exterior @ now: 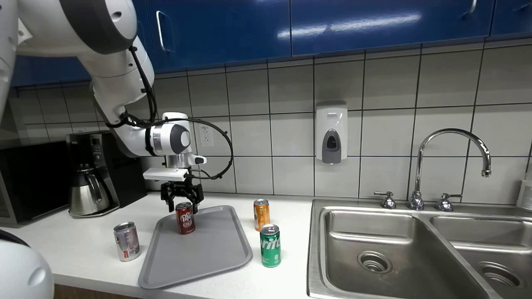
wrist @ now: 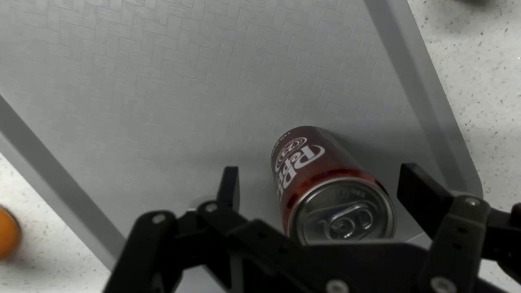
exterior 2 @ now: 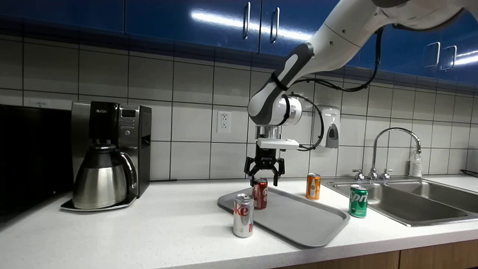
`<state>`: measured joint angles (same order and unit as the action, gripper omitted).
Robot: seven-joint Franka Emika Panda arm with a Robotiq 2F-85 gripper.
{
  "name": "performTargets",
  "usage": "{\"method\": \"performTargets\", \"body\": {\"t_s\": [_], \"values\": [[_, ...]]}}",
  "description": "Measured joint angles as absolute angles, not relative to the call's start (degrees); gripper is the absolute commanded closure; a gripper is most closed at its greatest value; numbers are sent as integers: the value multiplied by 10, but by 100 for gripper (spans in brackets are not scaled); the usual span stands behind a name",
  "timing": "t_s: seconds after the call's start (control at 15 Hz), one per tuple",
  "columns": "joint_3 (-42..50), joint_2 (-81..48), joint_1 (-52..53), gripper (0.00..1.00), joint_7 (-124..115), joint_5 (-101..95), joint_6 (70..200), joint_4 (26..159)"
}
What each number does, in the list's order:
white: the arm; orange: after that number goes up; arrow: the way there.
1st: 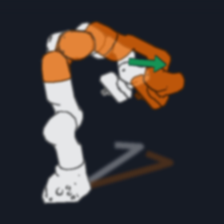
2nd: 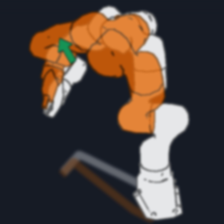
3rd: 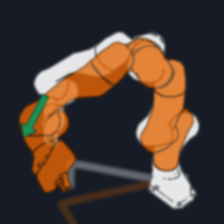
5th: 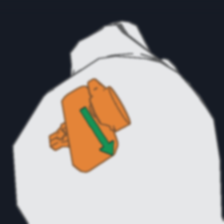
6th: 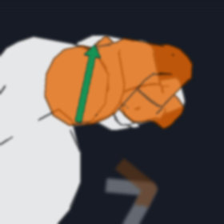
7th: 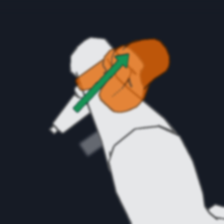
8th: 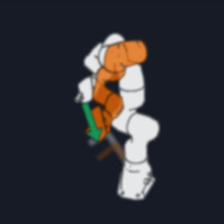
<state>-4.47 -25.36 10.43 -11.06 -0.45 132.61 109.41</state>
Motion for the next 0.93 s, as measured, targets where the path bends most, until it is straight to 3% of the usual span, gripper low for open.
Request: {"method": "performTargets", "body": {"t_s": [0.93], "values": [[-34, -297, 121, 0, -125, -22, 1325, 1054]]}}
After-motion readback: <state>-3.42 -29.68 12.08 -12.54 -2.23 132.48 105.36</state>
